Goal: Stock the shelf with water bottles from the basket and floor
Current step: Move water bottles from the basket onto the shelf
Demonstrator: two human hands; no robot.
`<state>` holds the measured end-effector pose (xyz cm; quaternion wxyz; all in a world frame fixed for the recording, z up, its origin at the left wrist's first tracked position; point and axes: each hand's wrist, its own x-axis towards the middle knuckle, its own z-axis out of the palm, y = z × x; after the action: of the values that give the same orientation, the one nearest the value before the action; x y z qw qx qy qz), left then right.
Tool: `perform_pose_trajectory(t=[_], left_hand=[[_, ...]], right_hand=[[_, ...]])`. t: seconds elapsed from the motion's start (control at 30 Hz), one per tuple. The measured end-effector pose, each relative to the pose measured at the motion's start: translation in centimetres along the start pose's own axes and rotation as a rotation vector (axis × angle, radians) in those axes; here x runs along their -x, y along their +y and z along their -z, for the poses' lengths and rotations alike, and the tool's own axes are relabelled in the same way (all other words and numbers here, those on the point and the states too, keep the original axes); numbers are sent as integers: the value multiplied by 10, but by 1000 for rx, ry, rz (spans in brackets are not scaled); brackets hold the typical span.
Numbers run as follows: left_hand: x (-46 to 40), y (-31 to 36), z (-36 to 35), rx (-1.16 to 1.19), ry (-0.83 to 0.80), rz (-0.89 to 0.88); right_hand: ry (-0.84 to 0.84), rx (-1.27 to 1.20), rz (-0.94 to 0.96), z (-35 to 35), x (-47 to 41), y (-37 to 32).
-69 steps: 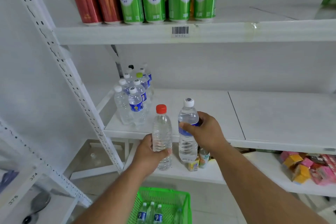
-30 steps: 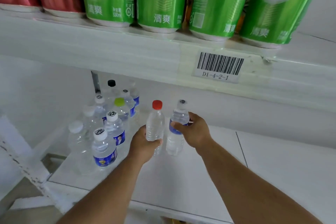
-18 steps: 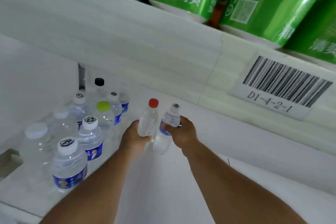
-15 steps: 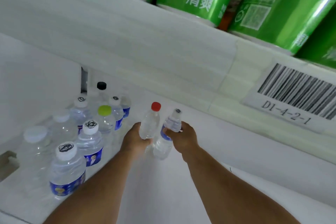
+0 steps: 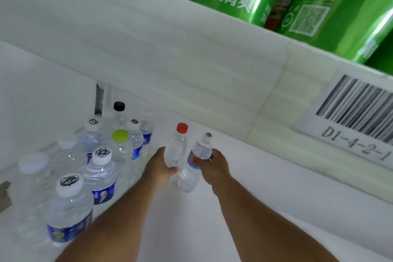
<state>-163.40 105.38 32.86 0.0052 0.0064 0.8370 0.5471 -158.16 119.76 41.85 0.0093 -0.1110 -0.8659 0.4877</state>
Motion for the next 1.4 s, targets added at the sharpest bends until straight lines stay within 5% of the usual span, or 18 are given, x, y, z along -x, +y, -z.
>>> perform_pose_trajectory(t=[0.2, 0.4, 0.8, 1.4], left_hand=[[21, 7, 7, -31, -3, 81], [82, 16, 27, -123, -71, 70], [221, 52, 121, -840, -472, -300], [367, 22, 176, -1037, -455, -227]], right_hand=[[130, 3, -46, -2, 14, 11], [85, 171, -187, -9, 70, 6], [-47, 733, -90, -43, 239, -13], [-74, 783, 37, -78, 388, 3]])
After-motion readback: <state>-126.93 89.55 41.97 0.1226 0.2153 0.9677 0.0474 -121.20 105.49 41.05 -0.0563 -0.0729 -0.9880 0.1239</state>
